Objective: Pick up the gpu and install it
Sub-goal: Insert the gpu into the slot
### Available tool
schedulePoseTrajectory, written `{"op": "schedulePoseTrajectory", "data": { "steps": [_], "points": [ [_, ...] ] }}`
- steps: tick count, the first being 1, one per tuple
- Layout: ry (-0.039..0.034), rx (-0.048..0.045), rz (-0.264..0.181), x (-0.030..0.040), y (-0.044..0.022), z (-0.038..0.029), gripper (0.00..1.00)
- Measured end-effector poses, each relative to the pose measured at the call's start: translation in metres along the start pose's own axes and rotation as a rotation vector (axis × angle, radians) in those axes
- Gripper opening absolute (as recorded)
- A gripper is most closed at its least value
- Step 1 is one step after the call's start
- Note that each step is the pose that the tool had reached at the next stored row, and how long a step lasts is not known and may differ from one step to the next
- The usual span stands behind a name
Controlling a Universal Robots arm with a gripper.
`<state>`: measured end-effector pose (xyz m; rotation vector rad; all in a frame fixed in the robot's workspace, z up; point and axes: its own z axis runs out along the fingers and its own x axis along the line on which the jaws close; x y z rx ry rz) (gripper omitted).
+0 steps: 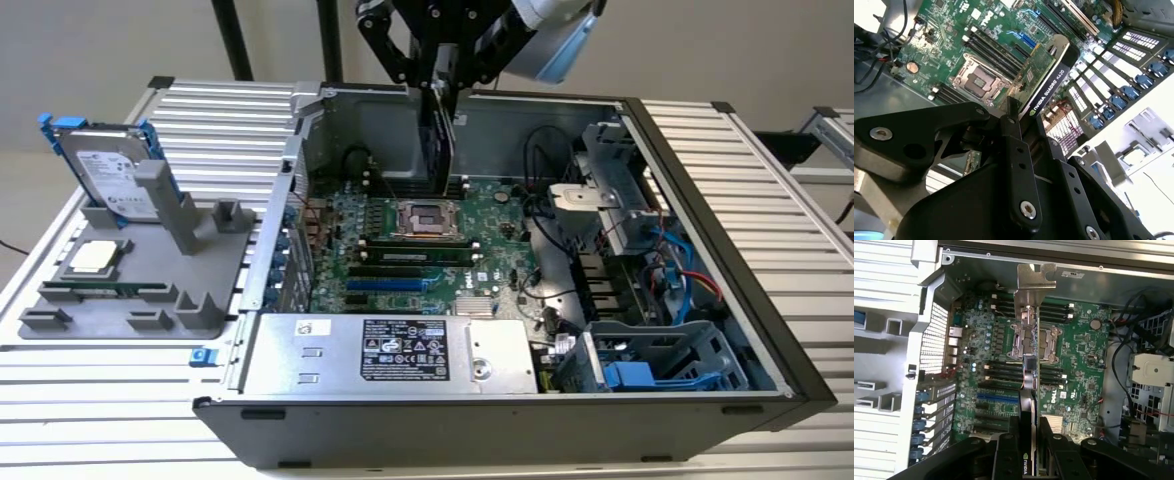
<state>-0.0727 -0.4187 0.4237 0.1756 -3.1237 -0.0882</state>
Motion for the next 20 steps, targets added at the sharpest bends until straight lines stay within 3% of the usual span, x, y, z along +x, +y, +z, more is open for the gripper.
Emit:
{"op": "schedulePoseTrajectory", "data": {
  "steps": [20],
  "points": [
    [0.0081,0.0012,-0.142,0.0,0.0,0.0,0.0]
  ]
}}
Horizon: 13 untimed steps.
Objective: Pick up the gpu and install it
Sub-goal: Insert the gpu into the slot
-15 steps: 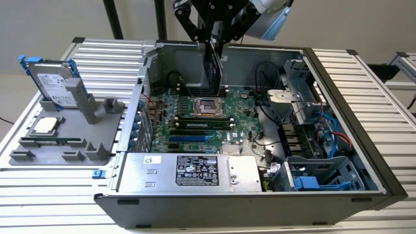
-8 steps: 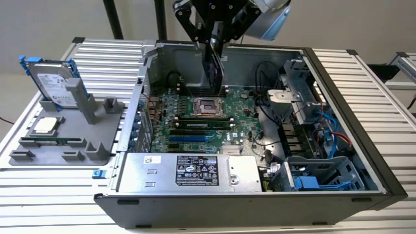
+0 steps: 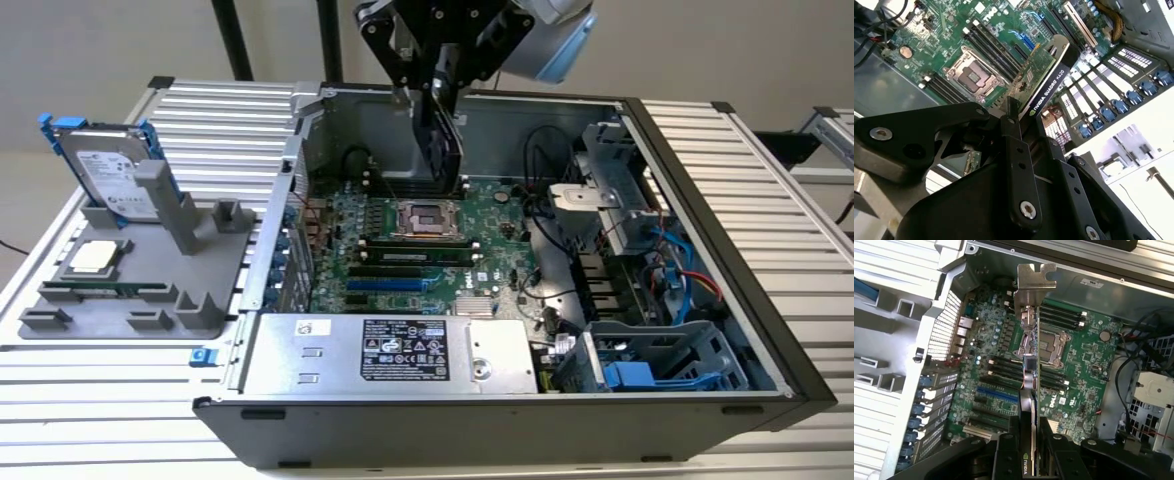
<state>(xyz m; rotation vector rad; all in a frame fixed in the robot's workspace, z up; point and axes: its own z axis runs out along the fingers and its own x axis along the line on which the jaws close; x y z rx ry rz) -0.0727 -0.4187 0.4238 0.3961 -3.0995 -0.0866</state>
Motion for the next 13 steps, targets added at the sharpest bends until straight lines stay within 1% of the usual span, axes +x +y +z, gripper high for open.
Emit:
{"op": "schedulePoseTrajectory", "data": {
  "steps": [7,13],
  "points": [
    [0.0024,0.0004,-0.042,0.0,0.0,-0.0001,0.0],
    [0.0026,0.0004,-0.046,0.0,0.0,-0.0001,0.0]
  ]
}}
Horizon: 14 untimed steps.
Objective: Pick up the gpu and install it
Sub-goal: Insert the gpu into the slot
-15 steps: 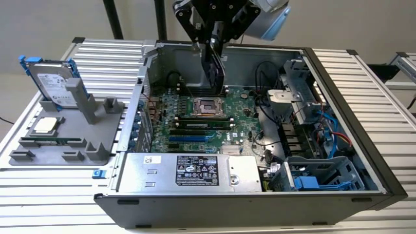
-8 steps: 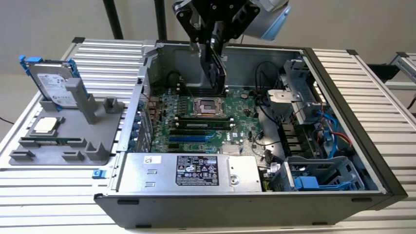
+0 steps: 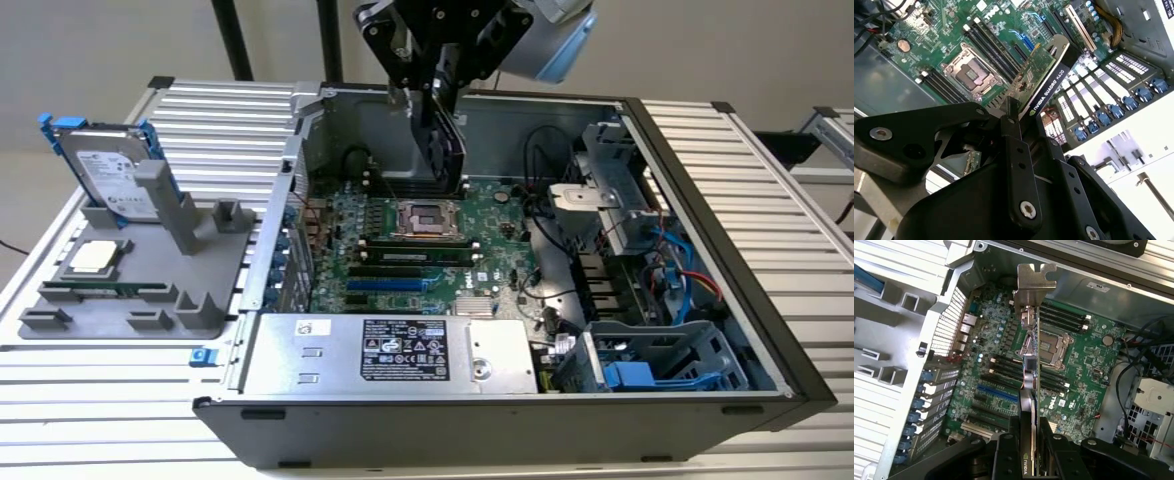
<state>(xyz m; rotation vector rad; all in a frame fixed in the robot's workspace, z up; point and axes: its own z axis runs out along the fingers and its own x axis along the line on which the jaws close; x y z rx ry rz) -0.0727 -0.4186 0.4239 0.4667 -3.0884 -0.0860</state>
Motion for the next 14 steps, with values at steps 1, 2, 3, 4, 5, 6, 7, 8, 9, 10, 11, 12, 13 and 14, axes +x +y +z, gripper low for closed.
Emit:
{"op": "schedulePoseTrajectory", "data": {
  "steps": [1,2,3,4,5,6,7,8,9,10,11,12,13,14],
  "points": [
    [0.0,0.0,0.0,0.0,0.0,0.0,0.0],
    [0.0,0.0,0.0,0.0,0.0,0.0,0.0],
    [0.0,0.0,-0.001,0.0,0.0,0.0,0.0],
    [0.0001,0.0001,-0.002,0.0,0.0,-0.0001,0.0],
    [0.0003,0.0001,-0.005,0.0,0.0,-0.0001,0.0],
    [0.0006,0.0002,-0.008,0.0,0.0,-0.0001,0.0],
    [0.0007,0.0002,-0.011,0.0,0.0,-0.0001,0.0],
    [0.0009,0.0002,-0.014,0.0,0.0,-0.0001,0.0],
    [0.0011,0.0003,-0.018,0.0,0.0,-0.0001,0.0],
    [0.0013,0.0002,-0.022,0.0,0.0,-0.0001,0.0],
    [0.0016,0.0003,-0.026,0.0,0.0,-0.0001,0.0],
    [0.0018,0.0003,-0.03,0.0,0.0,-0.0001,0.0],
    [0.002,0.0003,-0.034,0.0,0.0,-0.0001,0.0],
    [0.0022,0.0003,-0.038,0.0,0.0,0.0,0.0]
  ]
}}
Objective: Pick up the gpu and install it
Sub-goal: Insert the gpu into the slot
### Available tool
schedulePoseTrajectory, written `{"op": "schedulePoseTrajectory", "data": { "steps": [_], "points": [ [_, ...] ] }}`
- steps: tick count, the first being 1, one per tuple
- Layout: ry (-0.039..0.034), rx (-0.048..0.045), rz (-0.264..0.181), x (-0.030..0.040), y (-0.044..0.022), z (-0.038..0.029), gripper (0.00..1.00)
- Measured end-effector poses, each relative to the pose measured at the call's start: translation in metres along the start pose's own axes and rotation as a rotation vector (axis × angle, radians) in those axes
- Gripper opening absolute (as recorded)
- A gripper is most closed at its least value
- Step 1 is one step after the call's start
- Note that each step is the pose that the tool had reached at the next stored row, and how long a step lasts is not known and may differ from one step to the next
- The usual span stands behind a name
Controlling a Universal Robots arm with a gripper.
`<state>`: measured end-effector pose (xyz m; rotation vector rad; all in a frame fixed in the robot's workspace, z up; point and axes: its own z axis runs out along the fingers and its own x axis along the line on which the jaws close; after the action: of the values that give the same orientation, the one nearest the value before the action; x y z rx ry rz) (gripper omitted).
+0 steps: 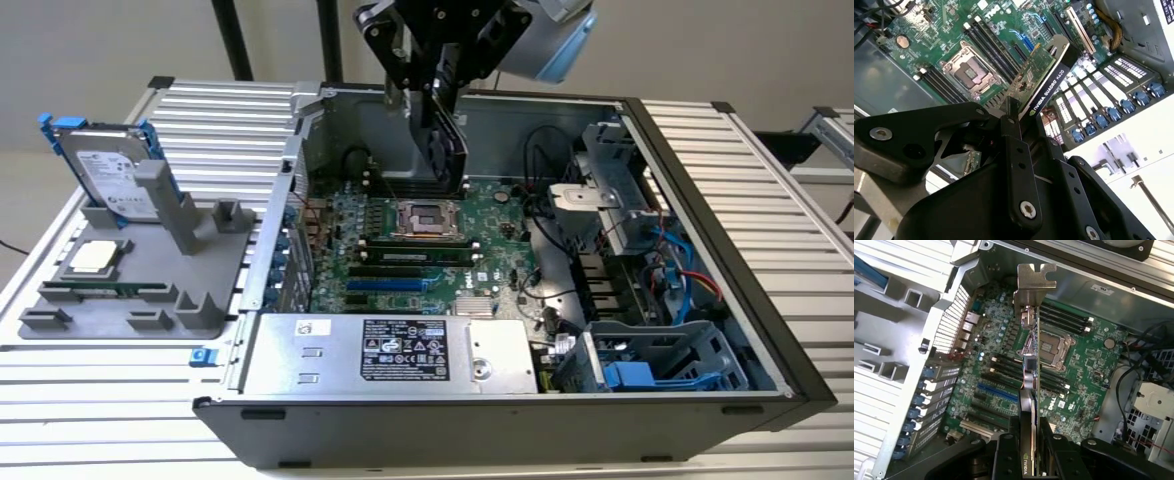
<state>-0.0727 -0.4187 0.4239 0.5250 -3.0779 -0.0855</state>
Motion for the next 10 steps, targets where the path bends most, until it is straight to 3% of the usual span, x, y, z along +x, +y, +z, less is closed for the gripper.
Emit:
{"op": "schedulePoseTrajectory", "data": {
  "steps": [10],
  "points": [
    [0.0013,0.0002,-0.023,0.0,0.0,0.0,0.0]
  ]
}}
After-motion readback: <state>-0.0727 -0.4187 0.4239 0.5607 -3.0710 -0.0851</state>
